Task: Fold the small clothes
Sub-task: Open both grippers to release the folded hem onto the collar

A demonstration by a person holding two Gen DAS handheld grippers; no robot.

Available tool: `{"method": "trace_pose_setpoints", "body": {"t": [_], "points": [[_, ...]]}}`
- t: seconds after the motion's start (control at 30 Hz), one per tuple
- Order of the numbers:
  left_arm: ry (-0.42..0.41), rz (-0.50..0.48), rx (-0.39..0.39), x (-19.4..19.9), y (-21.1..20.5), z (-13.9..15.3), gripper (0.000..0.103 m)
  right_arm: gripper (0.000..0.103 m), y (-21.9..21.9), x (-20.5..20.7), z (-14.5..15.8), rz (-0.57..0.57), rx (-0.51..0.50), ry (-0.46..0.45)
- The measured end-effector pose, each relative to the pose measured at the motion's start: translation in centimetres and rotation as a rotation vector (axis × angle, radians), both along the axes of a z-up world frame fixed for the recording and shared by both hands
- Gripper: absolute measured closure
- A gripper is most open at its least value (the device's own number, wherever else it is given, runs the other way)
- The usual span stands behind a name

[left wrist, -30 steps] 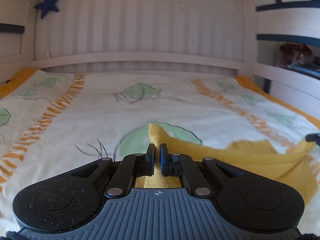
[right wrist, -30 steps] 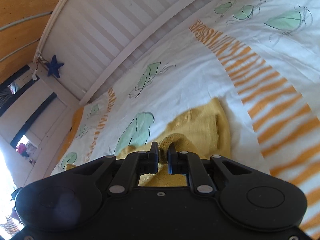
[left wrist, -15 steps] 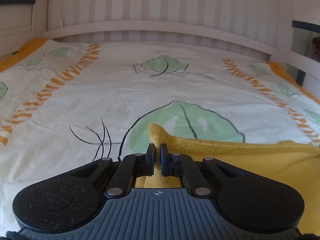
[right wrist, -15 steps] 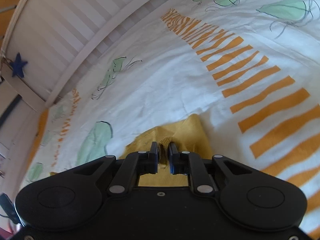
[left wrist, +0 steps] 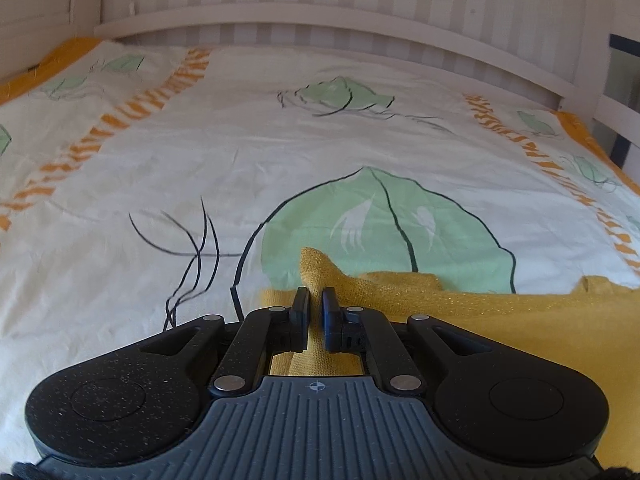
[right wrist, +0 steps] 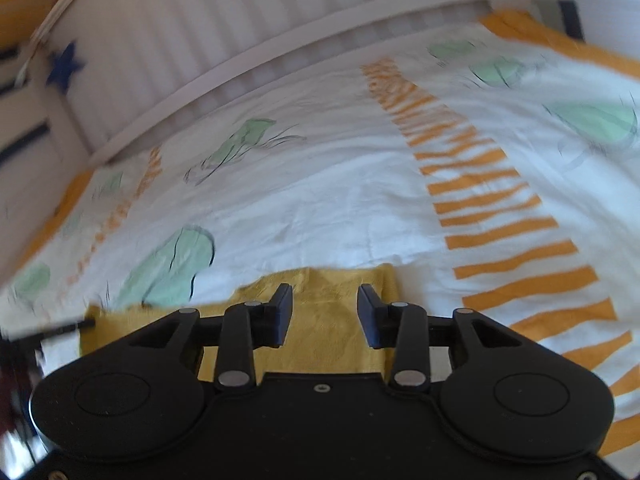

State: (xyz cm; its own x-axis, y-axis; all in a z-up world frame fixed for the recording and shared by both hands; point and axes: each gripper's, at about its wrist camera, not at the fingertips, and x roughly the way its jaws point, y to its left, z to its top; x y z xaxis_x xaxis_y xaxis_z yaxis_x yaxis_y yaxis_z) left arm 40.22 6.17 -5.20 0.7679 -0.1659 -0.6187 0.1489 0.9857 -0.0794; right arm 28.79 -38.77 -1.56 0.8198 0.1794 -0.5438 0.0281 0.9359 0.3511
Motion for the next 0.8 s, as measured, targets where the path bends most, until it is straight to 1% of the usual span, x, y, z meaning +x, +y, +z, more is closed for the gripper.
{"method": "trace_pose_setpoints", "body": {"t": [0.07,0.13,0.17,0.2,0.23,0.27,0.33,0.37,0.47,0.5,0.53,0.57,0.6,0.63,0.67,0.77,0.8], "points": [[0.019,0.003,-0.007,0.3,0.1,-0.2,0.095,0.055,1.1,-0.1,0.1,0.043,-0.052,-0.001],[0.034,0.01,-0.001,0.5,0.2,-0.4,0.09,0.055,1.8,0.4,-0.3,0.071,-0.069,0.027],[0.036,0.019,0.002,0.5,0.2,-0.5,0.086,0.055,2.0,0.8,-0.6,0.077,-0.078,0.045],[0.038,0.026,0.004,0.5,0.3,-0.6,0.079,0.055,2.2,1.2,-1.0,0.078,-0.085,0.061],[0.044,0.029,0.002,0.6,0.4,-0.7,0.075,0.055,2.2,1.5,-1.5,0.073,-0.091,0.077],[0.052,0.032,0.0,0.7,0.6,-0.8,0.073,0.055,2.2,2.0,-1.9,0.064,-0.097,0.098],[0.073,0.036,0.004,0.8,0.9,-1.0,0.065,0.057,1.9,2.9,-2.9,0.031,-0.108,0.145],[0.074,0.036,0.008,0.6,1.0,-1.0,0.064,0.057,1.7,3.3,-3.3,0.017,-0.106,0.15],[0.071,0.035,0.019,-0.2,1.5,-0.6,0.053,0.057,1.2,3.9,-3.6,-0.021,-0.11,0.144],[0.076,0.038,0.023,-0.5,1.7,-0.3,0.046,0.056,1.1,4.1,-3.5,-0.027,-0.106,0.145],[0.079,0.037,0.018,-0.9,1.8,-0.1,0.039,0.053,1.1,4.2,-3.4,-0.028,-0.101,0.145],[0.079,0.032,0.007,-1.5,2.0,0.2,0.037,0.049,1.1,4.1,-3.3,-0.025,-0.094,0.142],[0.076,0.025,-0.005,-2.1,2.1,0.6,0.034,0.035,1.3,4.0,-3.0,-0.022,-0.093,0.135],[0.077,0.017,-0.009,-2.8,2.2,0.9,0.033,0.018,1.6,3.7,-2.7,-0.02,-0.105,0.125],[0.079,0.008,-0.008,-3.6,2.2,1.2,0.032,0.013,2.0,3.3,-2.3,-0.014,-0.122,0.11],[0.089,-0.027,0.005,-5.9,2.0,1.8,0.029,0.014,3.2,1.7,-1.0,0.021,-0.159,0.076],[0.089,-0.041,0.007,-6.8,1.8,2.0,0.028,0.011,3.7,1.0,-0.6,0.032,-0.165,0.071]]}}
